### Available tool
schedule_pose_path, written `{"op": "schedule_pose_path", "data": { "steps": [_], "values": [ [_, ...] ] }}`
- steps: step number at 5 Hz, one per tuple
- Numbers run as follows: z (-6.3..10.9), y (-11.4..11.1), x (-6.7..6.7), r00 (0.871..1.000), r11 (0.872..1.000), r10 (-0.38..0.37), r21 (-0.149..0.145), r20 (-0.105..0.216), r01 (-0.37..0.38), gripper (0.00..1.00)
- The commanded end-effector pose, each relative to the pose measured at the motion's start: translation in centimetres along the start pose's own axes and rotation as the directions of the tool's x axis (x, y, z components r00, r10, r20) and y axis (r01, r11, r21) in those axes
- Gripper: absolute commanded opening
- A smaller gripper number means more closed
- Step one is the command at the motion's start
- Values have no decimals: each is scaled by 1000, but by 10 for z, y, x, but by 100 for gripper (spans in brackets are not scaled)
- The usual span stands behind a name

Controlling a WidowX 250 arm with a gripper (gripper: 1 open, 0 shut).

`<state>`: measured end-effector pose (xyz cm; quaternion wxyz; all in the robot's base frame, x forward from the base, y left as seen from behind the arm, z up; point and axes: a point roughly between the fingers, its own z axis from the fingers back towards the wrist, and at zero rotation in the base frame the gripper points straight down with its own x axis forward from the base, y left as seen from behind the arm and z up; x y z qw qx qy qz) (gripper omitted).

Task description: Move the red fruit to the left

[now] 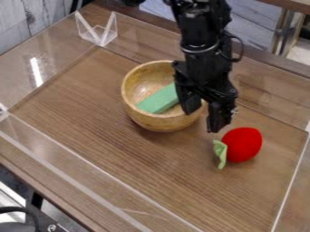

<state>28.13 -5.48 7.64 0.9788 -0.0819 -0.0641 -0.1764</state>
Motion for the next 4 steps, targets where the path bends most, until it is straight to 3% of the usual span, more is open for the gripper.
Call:
{"op": "schedule_pose_path", "data": {
  "steps": [1, 2, 4],
  "values": [
    [13, -13, 16, 997, 999, -47, 11, 53, 47, 100],
    [16, -27, 21, 995, 997, -74, 14, 61, 73, 100],
    [0, -42, 39, 995, 998, 43, 44, 90, -47, 100]
  ]
}}
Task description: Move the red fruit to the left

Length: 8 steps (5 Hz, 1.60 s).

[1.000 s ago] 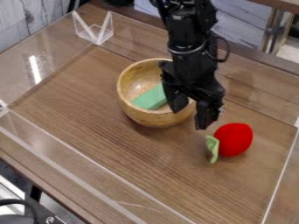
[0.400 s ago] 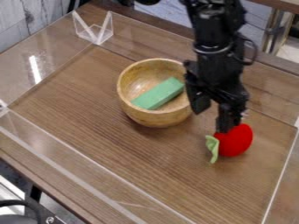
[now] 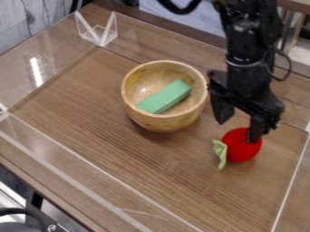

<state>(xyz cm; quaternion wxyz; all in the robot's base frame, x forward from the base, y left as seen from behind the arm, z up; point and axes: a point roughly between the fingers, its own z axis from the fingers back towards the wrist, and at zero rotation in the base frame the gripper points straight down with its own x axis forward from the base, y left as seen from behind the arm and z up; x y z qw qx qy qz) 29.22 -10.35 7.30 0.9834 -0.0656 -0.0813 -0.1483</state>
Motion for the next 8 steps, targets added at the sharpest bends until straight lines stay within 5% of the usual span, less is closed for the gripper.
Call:
{"op": "schedule_pose_path", "data": {
  "steps": [1, 3, 4, 5, 6, 7, 8],
  "values": [
    [8, 1, 23, 998, 1000, 17, 7, 56, -17, 100],
    [-11, 14, 32, 998, 999, 41, 10, 48, -42, 100],
    [-23, 22, 34, 997, 999, 50, 18, 52, -51, 0],
    [-11, 17, 40, 997, 999, 44, 29, 59, -45, 0],
    [-3, 10, 43, 998, 999, 36, 29, 57, -37, 100],
    [5, 1, 46, 998, 999, 26, 26, 58, -27, 0],
    [3, -5, 42, 998, 1000, -23, 18, 50, 22, 0]
  ]
}}
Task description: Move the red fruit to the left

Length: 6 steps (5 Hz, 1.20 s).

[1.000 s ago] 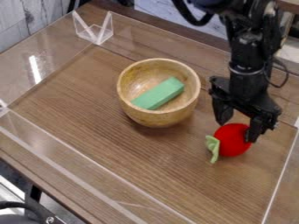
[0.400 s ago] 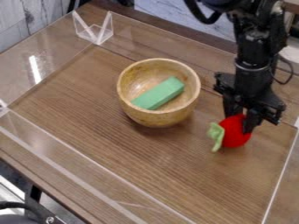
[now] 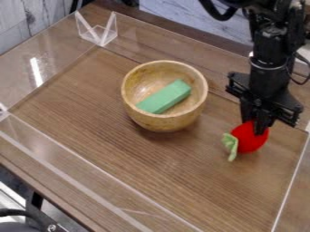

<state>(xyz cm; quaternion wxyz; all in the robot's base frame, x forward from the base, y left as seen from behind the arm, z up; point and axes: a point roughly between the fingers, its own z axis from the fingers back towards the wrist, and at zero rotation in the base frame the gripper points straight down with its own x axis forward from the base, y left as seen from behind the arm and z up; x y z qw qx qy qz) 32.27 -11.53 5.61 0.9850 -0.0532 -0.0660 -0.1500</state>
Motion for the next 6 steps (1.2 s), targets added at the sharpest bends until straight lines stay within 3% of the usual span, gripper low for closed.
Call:
{"op": "schedule_pose_path", "data": {
  "steps": [1, 2, 3, 4, 5, 6],
  "values": [
    [24, -8, 8, 995, 998, -65, -7, 71, 66, 100],
    [32, -14, 5, 996, 998, -68, -5, 66, 68, 100],
    [34, -15, 5, 995, 997, -77, -7, 59, 77, 0],
    [36, -20, 1, 994, 996, -93, -9, 49, 94, 0],
    [38, -23, -3, 994, 994, -106, -10, 36, 106, 100],
    [33, -29, 4, 995, 996, -94, -7, 28, 94, 100]
  ]
}}
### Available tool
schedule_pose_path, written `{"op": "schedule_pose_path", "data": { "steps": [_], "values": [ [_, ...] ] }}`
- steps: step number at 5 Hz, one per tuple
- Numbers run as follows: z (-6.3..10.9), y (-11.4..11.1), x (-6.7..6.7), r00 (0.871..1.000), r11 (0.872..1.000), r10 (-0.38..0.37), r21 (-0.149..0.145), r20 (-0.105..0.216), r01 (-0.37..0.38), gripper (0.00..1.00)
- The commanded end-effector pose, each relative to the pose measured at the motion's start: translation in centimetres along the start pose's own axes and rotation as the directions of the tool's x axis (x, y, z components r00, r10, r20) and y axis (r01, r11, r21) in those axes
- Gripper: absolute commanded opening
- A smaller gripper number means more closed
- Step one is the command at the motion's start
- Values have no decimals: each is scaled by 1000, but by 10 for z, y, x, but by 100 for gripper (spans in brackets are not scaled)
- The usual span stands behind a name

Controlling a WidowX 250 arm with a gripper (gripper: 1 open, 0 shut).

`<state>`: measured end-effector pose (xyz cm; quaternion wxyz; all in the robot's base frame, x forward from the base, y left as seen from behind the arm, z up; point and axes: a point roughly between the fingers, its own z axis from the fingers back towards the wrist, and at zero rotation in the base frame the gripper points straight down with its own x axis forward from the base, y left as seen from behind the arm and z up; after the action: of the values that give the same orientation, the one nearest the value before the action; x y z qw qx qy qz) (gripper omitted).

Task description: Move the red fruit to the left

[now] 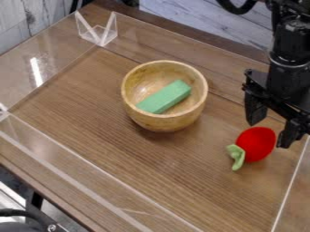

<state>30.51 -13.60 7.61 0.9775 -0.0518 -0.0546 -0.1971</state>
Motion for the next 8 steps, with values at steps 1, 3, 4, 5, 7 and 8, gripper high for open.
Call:
{"op": "schedule_pose_path", "data": {
  "steps": [1, 3, 4, 5, 7, 8],
  "values": [
    [4, 4, 3, 1000, 1000, 0, -10, 27, 0, 100],
    [-26, 11, 6, 999, 999, -40, -30, -16, 39, 0],
    [-18, 14, 8, 999, 999, -47, -25, -8, 46, 0],
    [2, 17, 10, 999, 999, -45, -6, 15, 45, 0],
    [51, 36, -5, 994, 996, -72, 52, 83, 68, 0],
    [85, 59, -12, 987, 990, 95, 95, 126, -108, 0]
  ]
}}
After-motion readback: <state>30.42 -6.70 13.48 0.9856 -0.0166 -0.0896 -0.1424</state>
